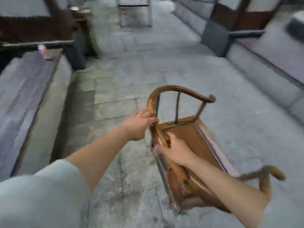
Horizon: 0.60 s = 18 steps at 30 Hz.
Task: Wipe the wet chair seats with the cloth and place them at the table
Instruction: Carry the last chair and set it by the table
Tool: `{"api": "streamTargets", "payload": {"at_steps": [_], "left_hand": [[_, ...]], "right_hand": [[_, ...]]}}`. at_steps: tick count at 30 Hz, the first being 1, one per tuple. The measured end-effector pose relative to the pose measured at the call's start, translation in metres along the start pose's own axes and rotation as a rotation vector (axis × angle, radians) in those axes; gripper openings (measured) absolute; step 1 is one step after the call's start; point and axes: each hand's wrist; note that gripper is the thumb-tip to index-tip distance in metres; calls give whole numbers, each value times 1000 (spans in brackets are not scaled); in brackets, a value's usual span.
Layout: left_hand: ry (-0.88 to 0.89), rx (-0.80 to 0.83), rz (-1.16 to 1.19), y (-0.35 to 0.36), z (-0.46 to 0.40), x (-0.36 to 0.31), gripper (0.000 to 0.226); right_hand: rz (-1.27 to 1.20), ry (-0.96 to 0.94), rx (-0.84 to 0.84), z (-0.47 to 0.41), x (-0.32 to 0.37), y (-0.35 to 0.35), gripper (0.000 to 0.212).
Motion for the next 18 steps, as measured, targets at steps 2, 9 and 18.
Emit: {"api": "streamTargets", "payload": {"at_steps": [2, 9, 18], "left_hand": [[107, 60, -23, -1, -8, 14, 69], [493, 196, -199, -5, -47, 43, 57], [968, 306, -257, -8, -116, 78, 52]], "right_hand": [[58, 166, -2, 8, -1, -3, 100], [54, 385, -53, 37, 4, 18, 46], [77, 369, -29, 25, 6, 9, 31]]}}
Point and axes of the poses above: each hand's wrist, its own z-axis away from the middle knuckle, its own y-axis out of the palm, x = y × z, and after that the axes turned 13 degrees about y, right-handed
